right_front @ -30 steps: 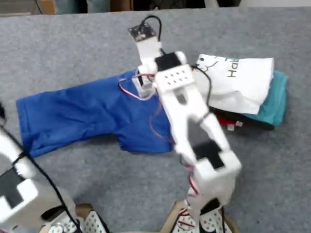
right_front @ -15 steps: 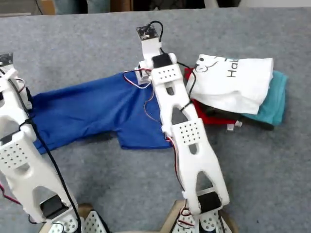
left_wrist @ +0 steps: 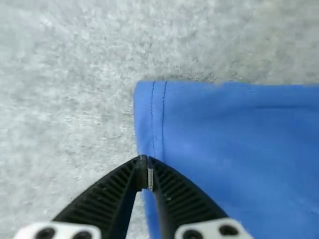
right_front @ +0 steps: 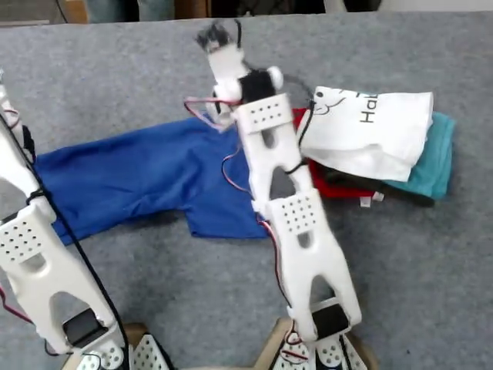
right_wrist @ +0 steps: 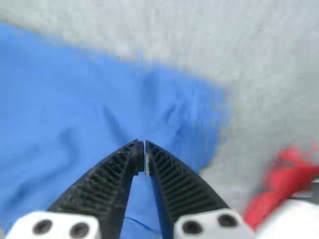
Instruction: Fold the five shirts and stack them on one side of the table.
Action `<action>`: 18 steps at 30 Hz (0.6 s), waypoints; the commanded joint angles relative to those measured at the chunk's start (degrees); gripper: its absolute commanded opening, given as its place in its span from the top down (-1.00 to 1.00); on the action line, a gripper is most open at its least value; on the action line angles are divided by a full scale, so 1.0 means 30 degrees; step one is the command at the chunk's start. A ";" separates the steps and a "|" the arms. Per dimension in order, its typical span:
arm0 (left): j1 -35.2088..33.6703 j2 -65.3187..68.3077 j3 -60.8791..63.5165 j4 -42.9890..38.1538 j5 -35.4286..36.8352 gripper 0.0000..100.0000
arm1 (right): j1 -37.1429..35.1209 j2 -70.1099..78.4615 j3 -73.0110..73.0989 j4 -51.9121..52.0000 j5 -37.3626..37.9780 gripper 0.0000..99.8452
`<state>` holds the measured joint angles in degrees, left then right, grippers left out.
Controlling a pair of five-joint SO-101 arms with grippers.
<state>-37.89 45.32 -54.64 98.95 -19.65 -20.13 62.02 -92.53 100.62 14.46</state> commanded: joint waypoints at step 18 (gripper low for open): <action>-0.1392 -1.7788 1.9590 -0.3516 -0.0029 0.94 | -0.4190 -2.4220 3.3802 -0.5011 1.2396 0.97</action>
<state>-41.67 3.38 -9.63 94.37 -20.53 -30.07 -3.56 -5.05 92.70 46.55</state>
